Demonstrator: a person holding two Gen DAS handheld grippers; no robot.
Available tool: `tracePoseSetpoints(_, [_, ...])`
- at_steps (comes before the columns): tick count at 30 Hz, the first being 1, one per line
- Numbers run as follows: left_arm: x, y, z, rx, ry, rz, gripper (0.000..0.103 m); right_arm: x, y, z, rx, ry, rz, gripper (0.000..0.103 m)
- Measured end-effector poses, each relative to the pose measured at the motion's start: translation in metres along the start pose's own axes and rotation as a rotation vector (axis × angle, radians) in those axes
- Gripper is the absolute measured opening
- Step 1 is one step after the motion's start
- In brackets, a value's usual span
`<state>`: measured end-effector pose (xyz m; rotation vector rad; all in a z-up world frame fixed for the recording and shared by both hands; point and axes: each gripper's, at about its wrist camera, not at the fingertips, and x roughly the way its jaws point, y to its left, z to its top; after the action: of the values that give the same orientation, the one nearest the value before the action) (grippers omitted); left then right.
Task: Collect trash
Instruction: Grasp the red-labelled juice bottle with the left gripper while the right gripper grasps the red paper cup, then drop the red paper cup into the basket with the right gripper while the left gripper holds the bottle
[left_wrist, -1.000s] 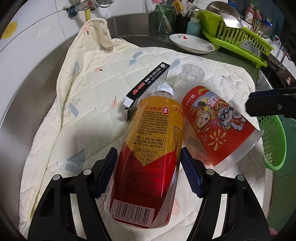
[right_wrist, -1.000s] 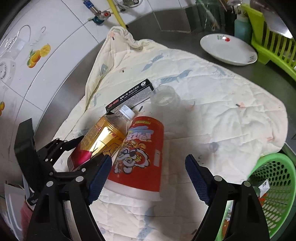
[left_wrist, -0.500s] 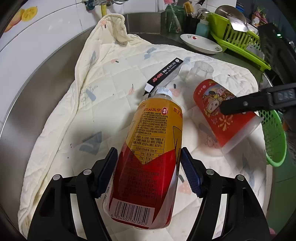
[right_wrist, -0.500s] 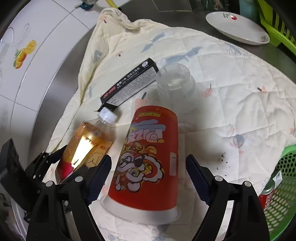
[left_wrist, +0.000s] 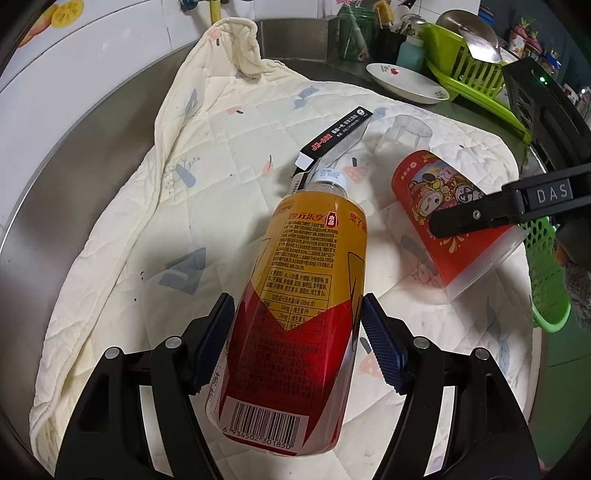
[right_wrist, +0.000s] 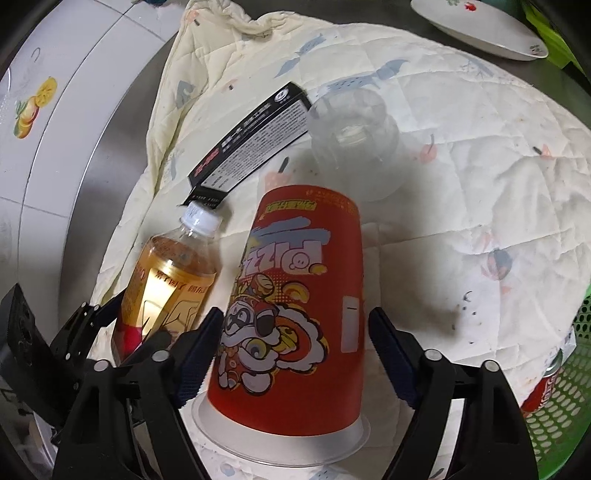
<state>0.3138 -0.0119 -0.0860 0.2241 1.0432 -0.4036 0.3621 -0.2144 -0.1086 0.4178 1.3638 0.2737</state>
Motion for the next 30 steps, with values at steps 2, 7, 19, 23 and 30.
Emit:
tracePoseSetpoints(2, [0.001,0.0,0.0,0.002,0.004,-0.002,0.07,0.0,0.002,-0.001,0.003,-0.004,0.003,0.071])
tracePoseSetpoints(7, [0.006,-0.002,0.002,0.01,0.028,0.006,0.072,-0.006,0.008,-0.008,-0.02,-0.017,-0.008,0.07])
tracePoseSetpoints(19, [0.006,-0.008,-0.001,0.009,0.001,0.038,0.069,-0.062,-0.015,-0.041,-0.012,-0.098,0.019,0.069])
tracePoseSetpoints(23, [-0.005,-0.014,-0.007,0.002,-0.014,0.023,0.069,-0.083,-0.03,-0.059,-0.002,-0.132,0.017,0.069])
tracePoseSetpoints(30, [-0.029,-0.024,-0.018,-0.02,-0.054,-0.017,0.068,-0.132,-0.09,-0.103,0.066,-0.215,-0.078,0.07])
